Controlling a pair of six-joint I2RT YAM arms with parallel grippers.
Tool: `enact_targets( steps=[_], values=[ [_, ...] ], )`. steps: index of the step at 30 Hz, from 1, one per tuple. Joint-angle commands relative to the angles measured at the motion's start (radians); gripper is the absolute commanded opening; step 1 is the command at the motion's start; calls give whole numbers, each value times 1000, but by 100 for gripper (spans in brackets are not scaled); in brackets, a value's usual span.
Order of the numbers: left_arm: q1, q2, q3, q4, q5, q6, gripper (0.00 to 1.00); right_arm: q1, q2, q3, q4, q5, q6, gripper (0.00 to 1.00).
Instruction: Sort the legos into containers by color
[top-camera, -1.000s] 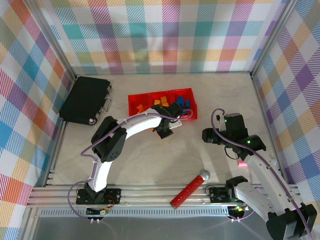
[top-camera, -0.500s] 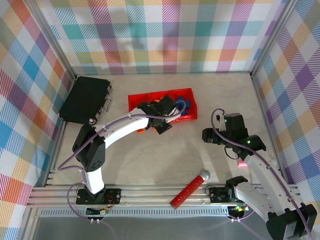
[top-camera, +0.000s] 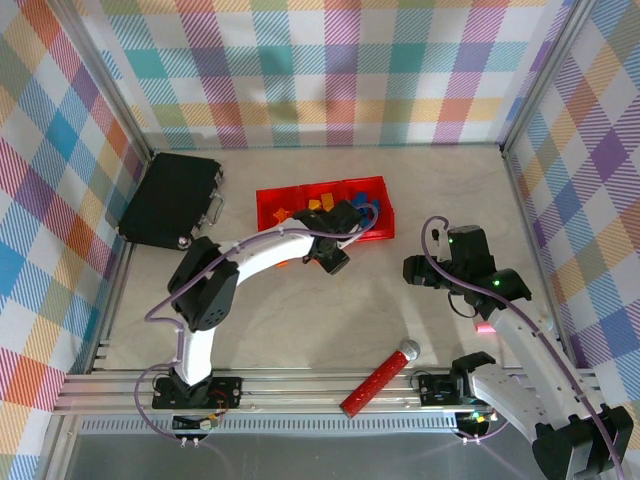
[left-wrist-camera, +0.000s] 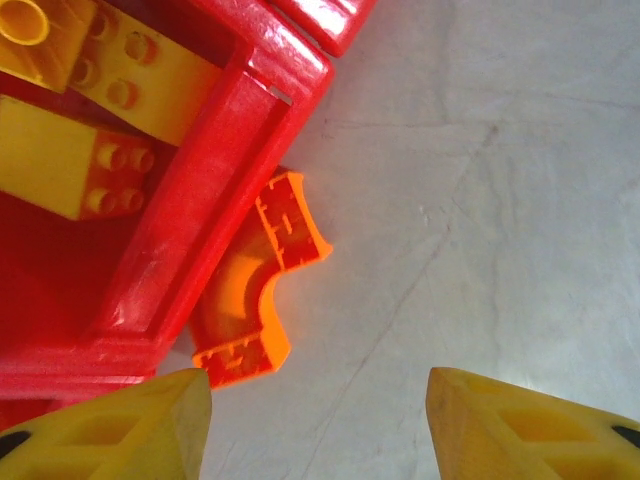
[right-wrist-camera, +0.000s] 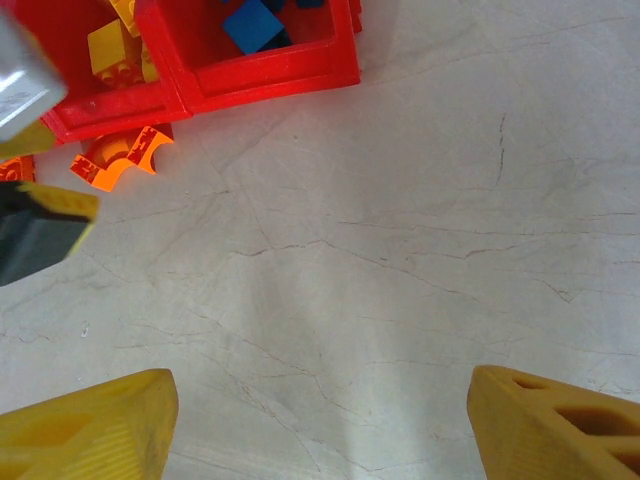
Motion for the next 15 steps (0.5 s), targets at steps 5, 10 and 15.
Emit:
enact_targets(
  steps=[5, 10, 15],
  values=[
    [6, 111, 103, -42, -70, -264, 63, -6, 5, 1, 5, -18, -3, 77],
    [7, 136, 114, -36, -119, -323, 64, -6, 8, 0, 10, -19, -4, 77],
    [6, 166, 136, -25, -122, -348, 63, -6, 14, -2, 16, -22, -3, 77]
  ],
)
